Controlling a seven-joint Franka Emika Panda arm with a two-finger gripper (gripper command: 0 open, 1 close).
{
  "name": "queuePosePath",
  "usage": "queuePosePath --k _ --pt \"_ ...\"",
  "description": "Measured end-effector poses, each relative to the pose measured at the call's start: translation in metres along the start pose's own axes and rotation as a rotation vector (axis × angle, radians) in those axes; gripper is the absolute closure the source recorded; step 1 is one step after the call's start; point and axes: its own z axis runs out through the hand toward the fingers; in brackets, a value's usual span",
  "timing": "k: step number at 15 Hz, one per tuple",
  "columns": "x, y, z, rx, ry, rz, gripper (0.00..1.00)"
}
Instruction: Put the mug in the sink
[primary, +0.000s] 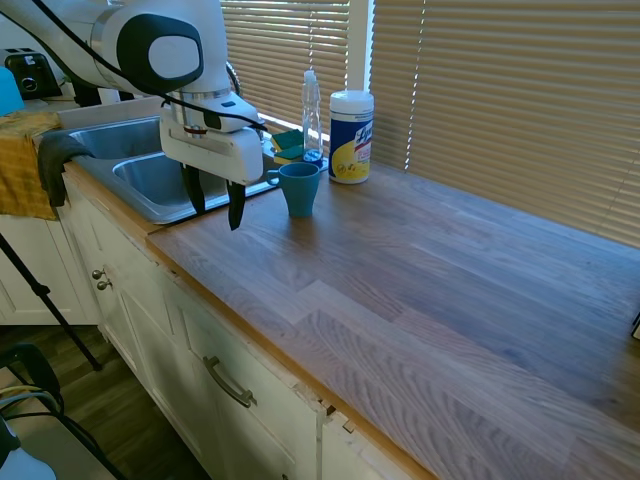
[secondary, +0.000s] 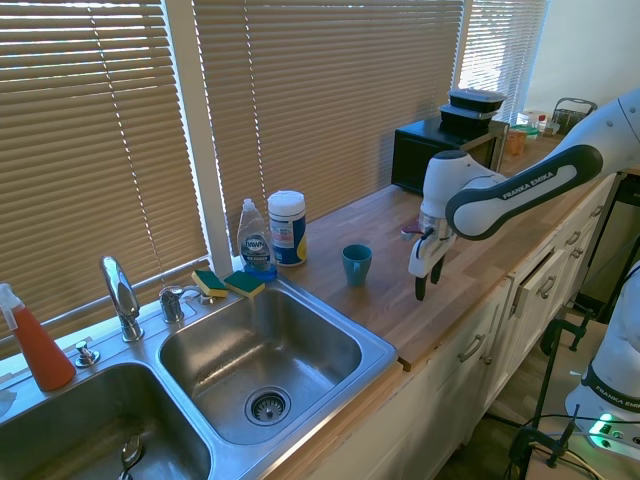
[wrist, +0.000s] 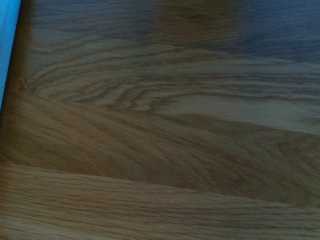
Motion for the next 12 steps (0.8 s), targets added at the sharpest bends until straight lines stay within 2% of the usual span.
queuePosePath --k 3,6,12 --pt "0.000 -0.001 0.000 -0.001 0.005 -0.005 0.00" --pt "0.005 -0.008 -0.012 0.022 0.023 0.009 0.00" --pt "0.048 -0.030 -0.055 0.104 0.073 0.133 0.00"
